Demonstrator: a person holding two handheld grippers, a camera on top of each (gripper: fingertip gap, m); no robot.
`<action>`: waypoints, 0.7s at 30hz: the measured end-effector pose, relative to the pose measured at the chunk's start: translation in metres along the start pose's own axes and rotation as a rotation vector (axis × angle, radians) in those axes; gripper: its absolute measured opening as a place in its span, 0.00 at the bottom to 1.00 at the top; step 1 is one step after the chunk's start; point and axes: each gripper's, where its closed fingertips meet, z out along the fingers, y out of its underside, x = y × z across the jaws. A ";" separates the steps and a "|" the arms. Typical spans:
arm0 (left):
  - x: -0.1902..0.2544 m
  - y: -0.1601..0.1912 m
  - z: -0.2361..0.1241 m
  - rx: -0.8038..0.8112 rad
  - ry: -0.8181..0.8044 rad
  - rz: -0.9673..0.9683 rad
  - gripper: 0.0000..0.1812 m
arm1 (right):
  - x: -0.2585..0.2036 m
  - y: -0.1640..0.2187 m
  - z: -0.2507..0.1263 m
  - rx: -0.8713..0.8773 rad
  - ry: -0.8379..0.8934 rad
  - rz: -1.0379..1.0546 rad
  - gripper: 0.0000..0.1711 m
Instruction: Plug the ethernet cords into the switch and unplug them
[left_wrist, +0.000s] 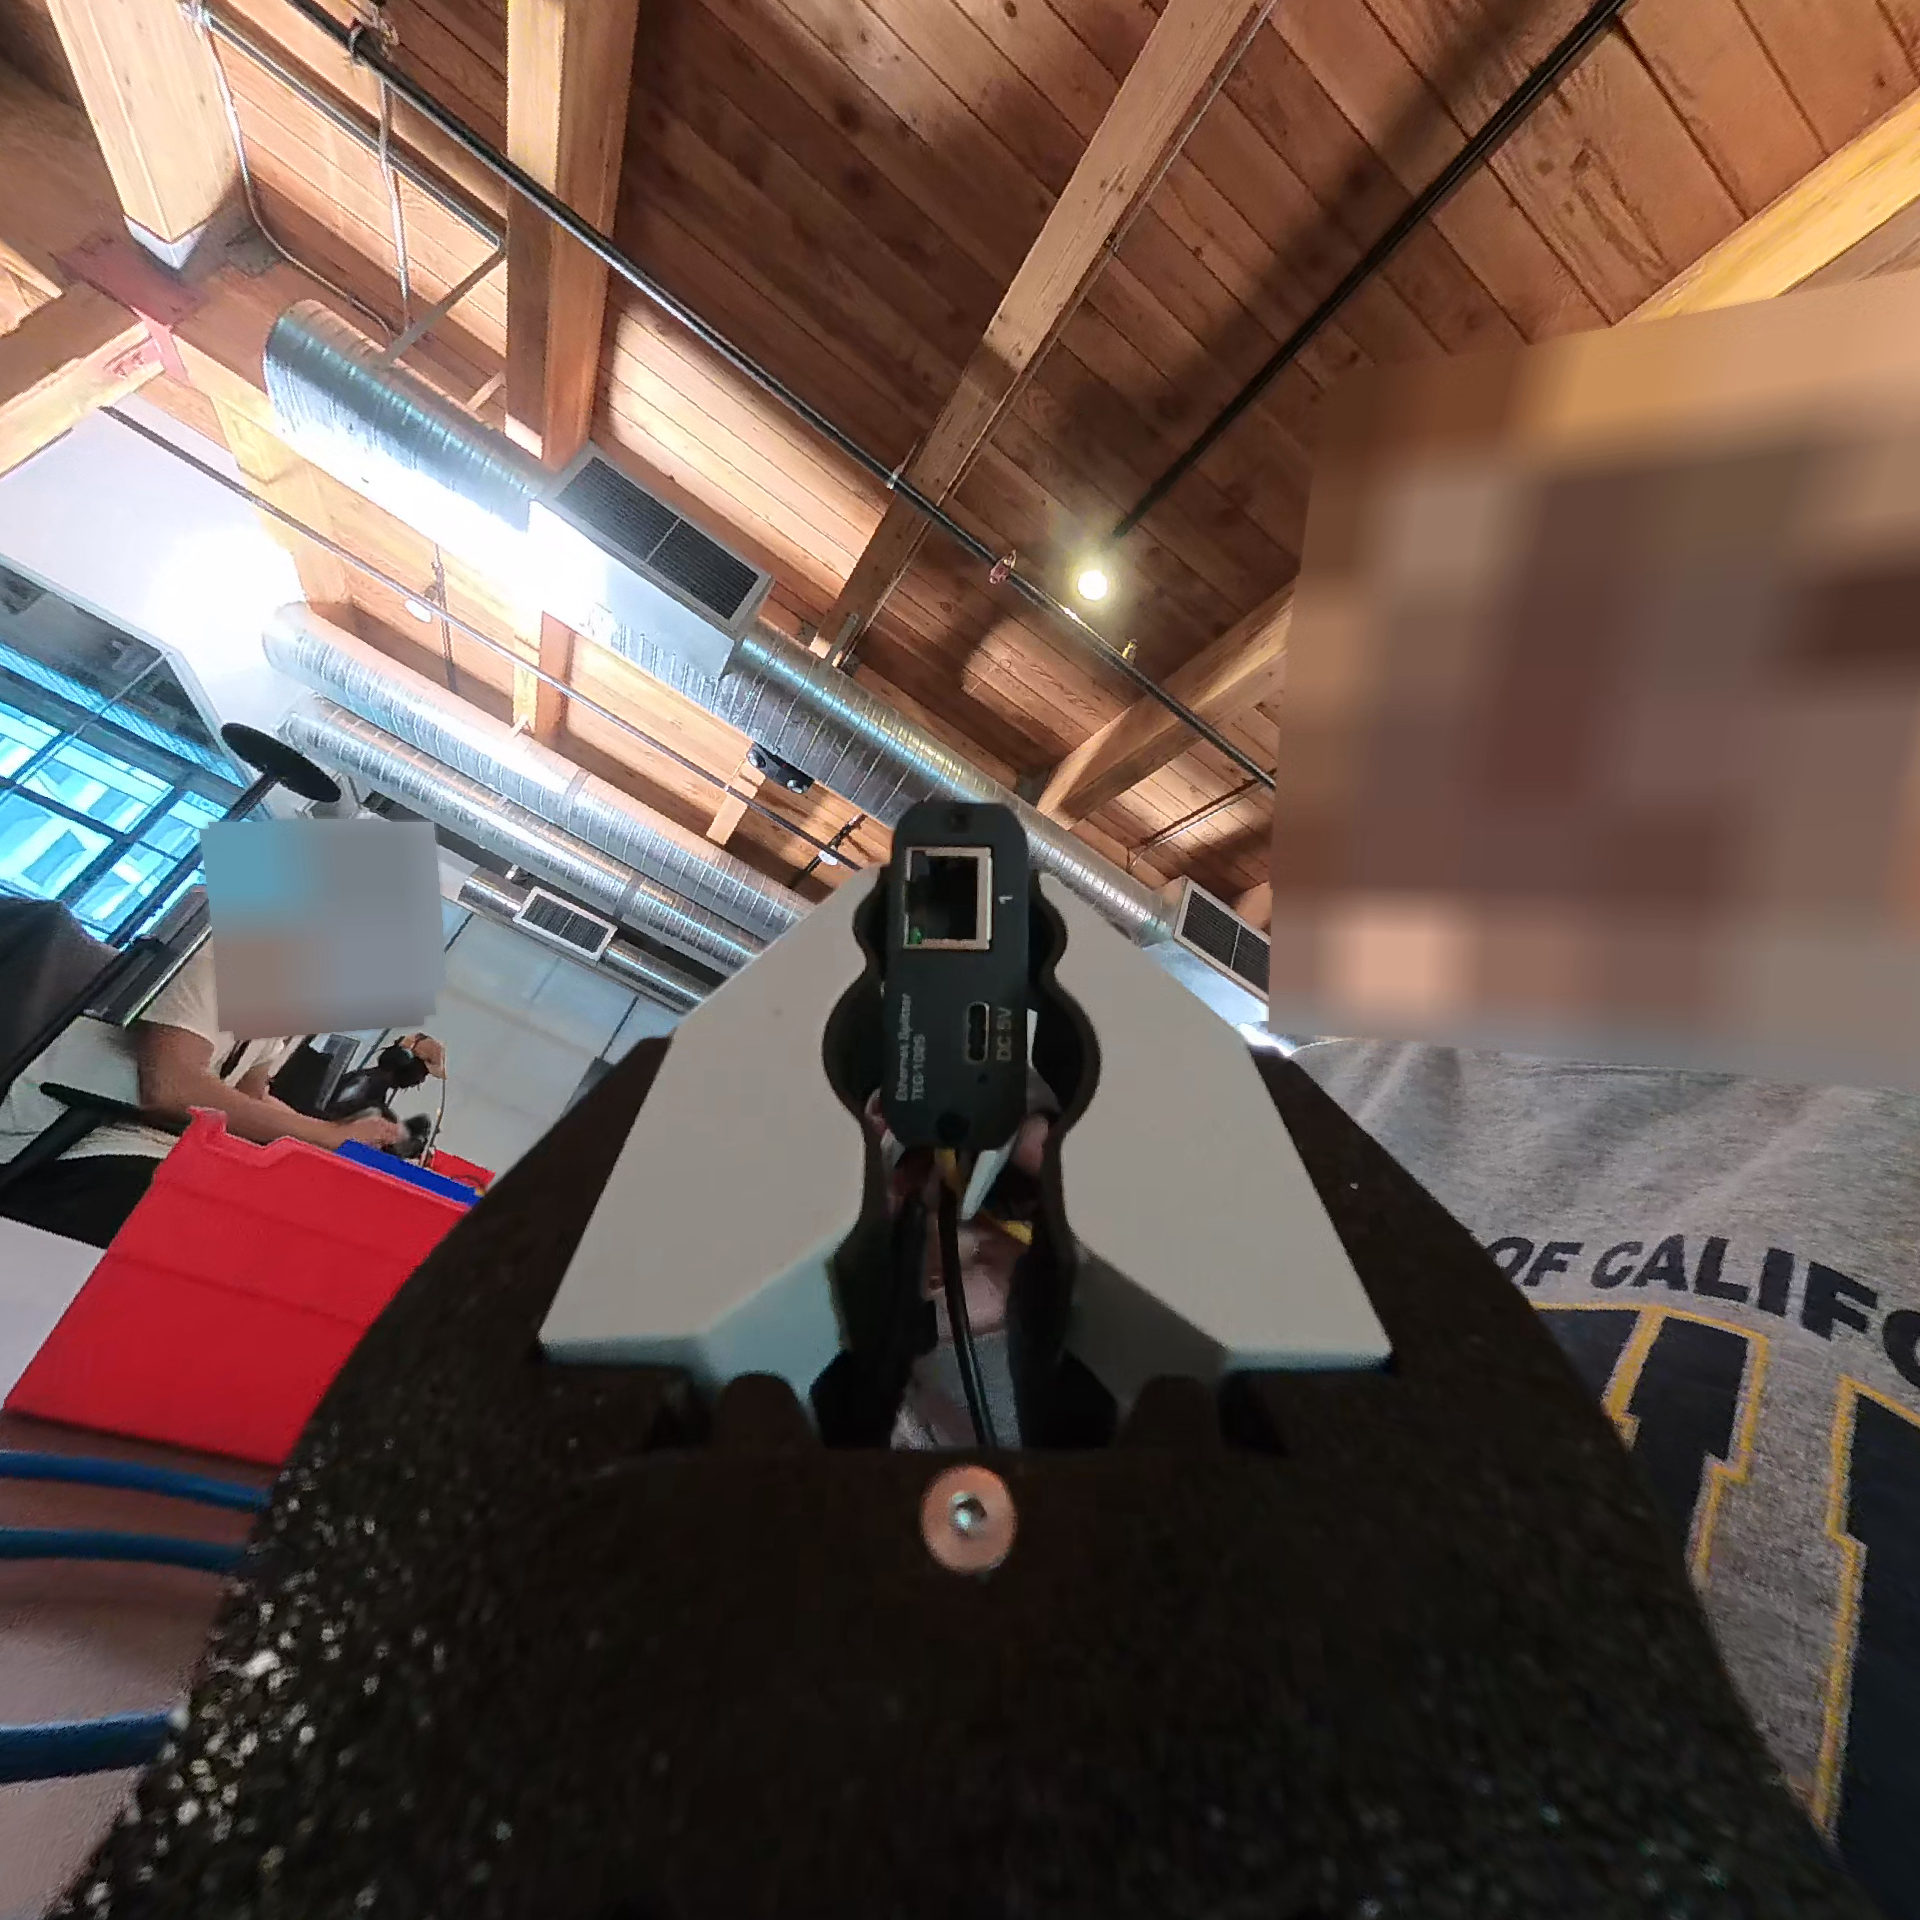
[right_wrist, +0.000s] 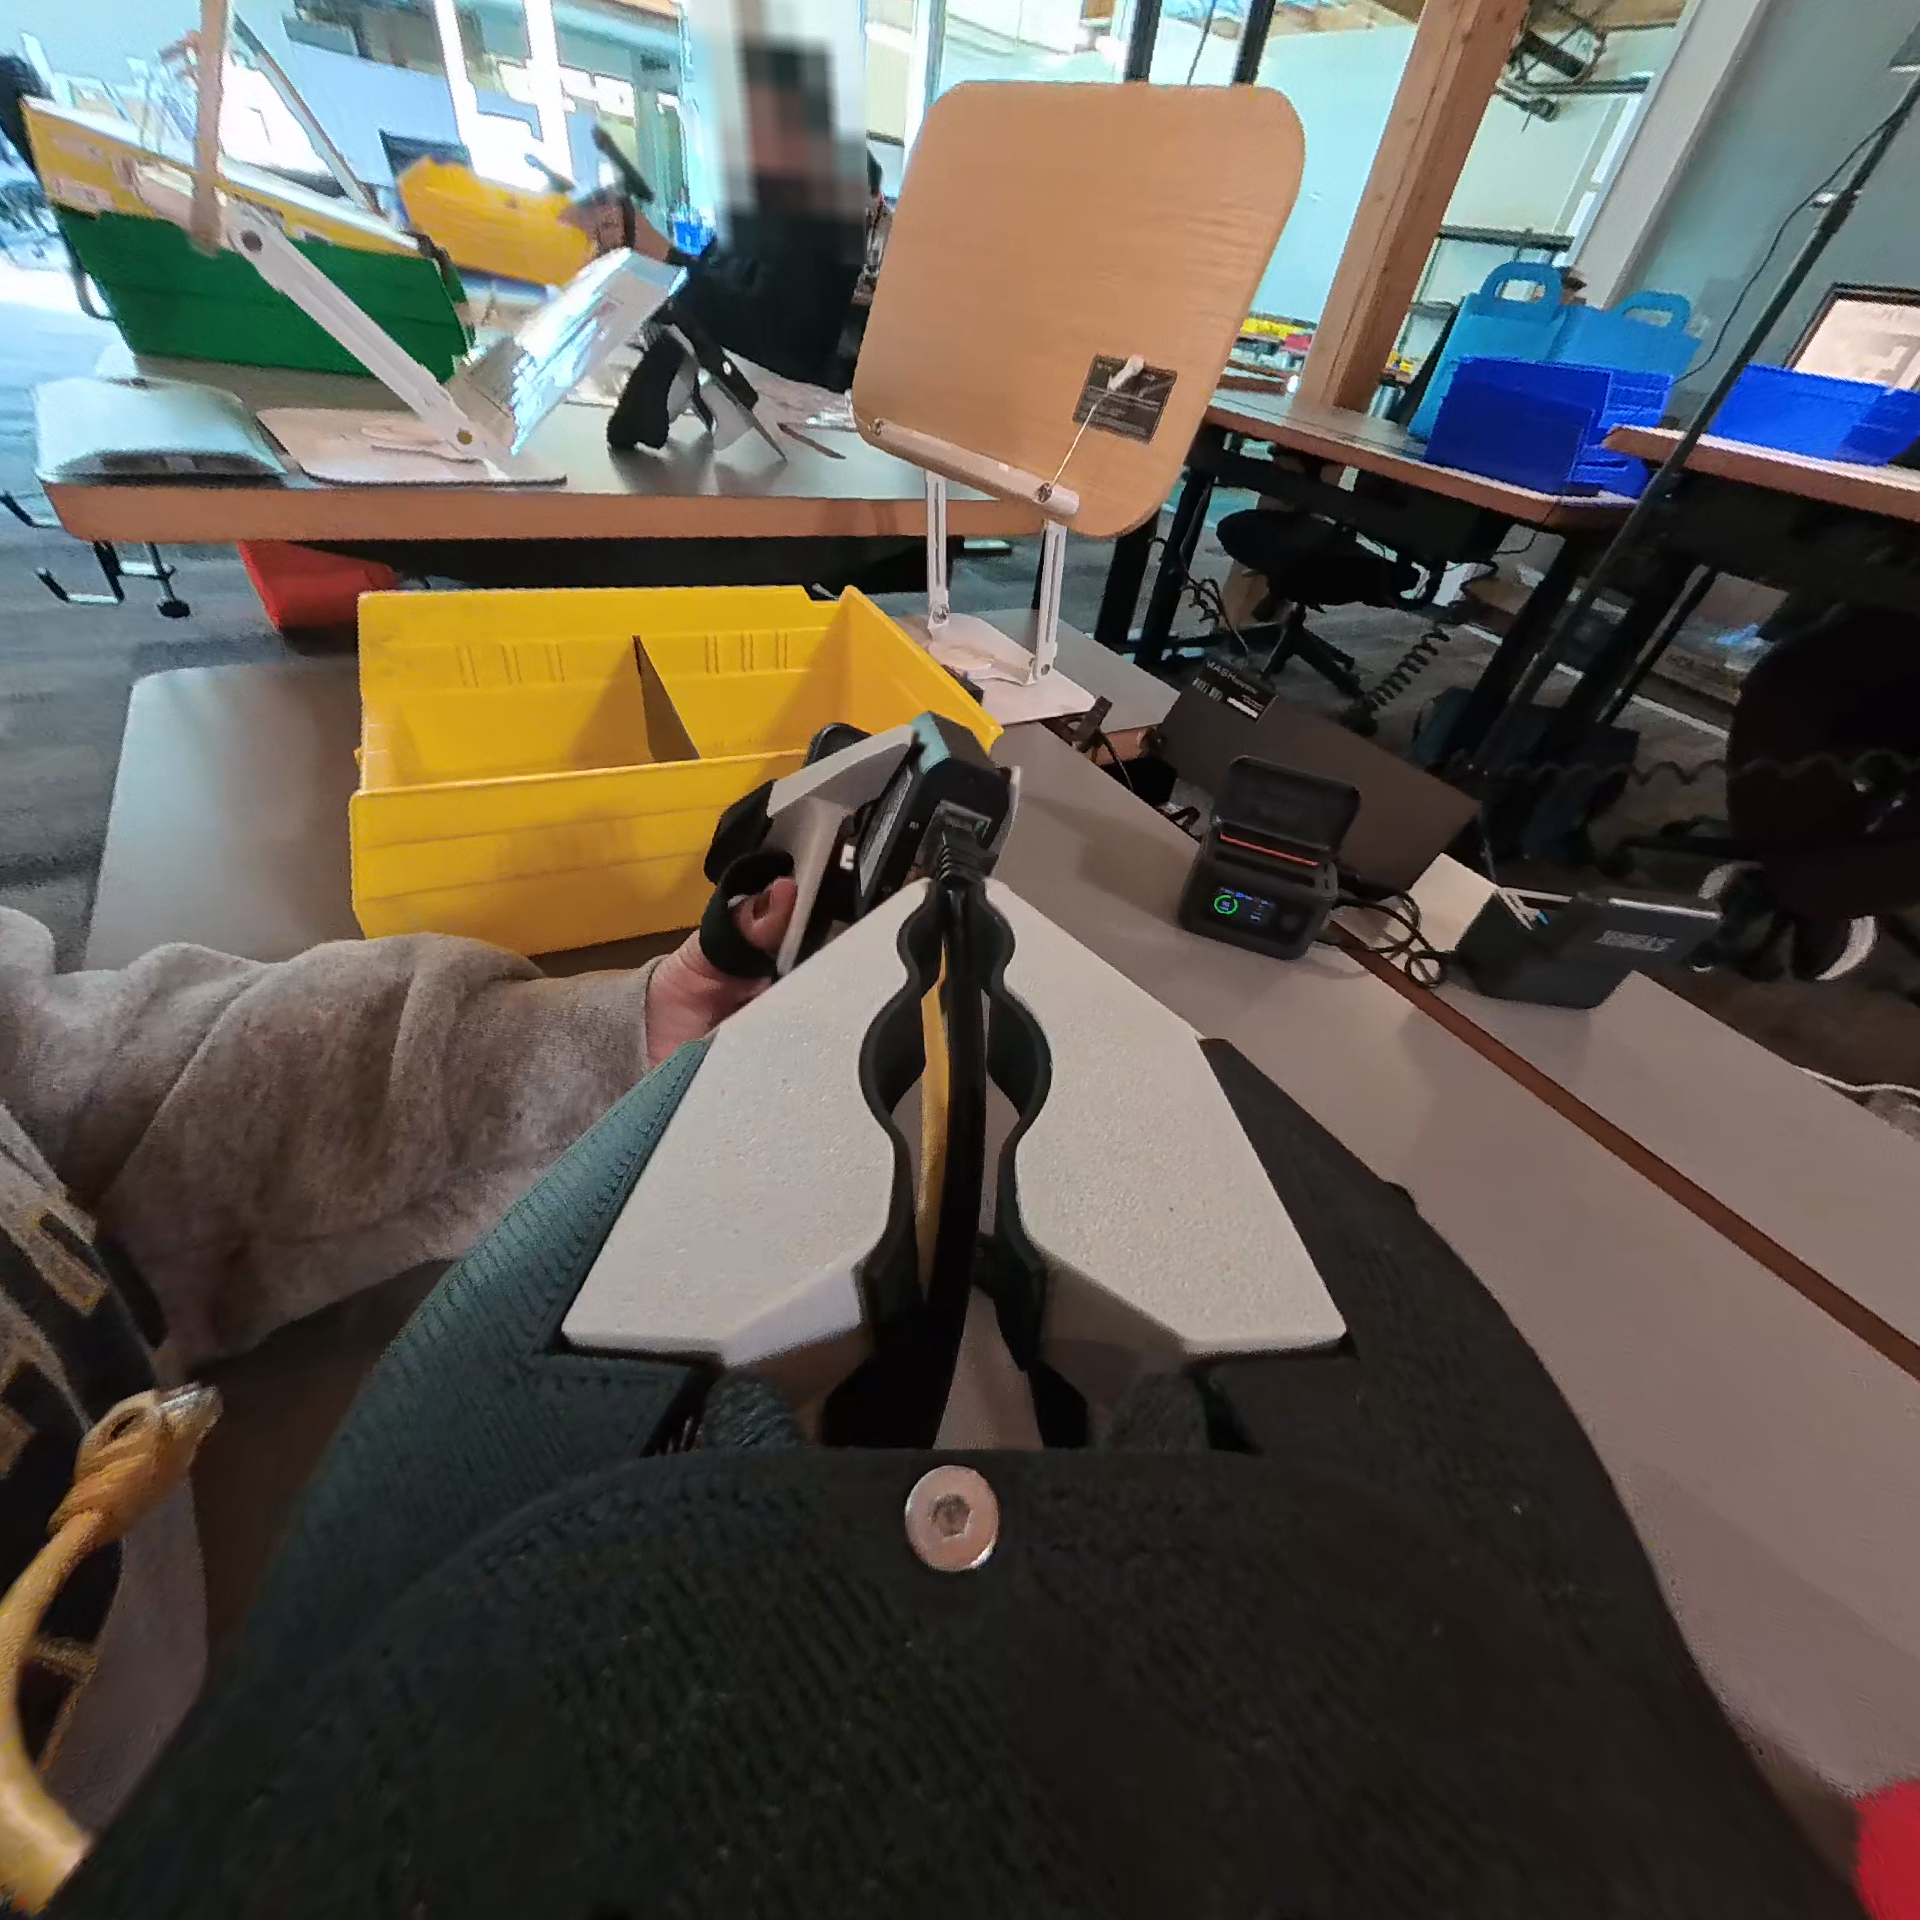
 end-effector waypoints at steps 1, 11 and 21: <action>0.000 0.002 0.001 -0.017 -0.003 0.005 0.11 | 0.001 -0.001 -0.001 0.014 -0.002 0.015 0.01; -0.008 0.011 0.004 -0.038 -0.052 -0.002 0.11 | 0.009 0.001 -0.006 0.104 -0.034 0.150 0.01; -0.014 0.009 -0.002 0.006 -0.071 -0.021 0.12 | 0.014 0.013 0.001 0.089 -0.038 0.217 0.01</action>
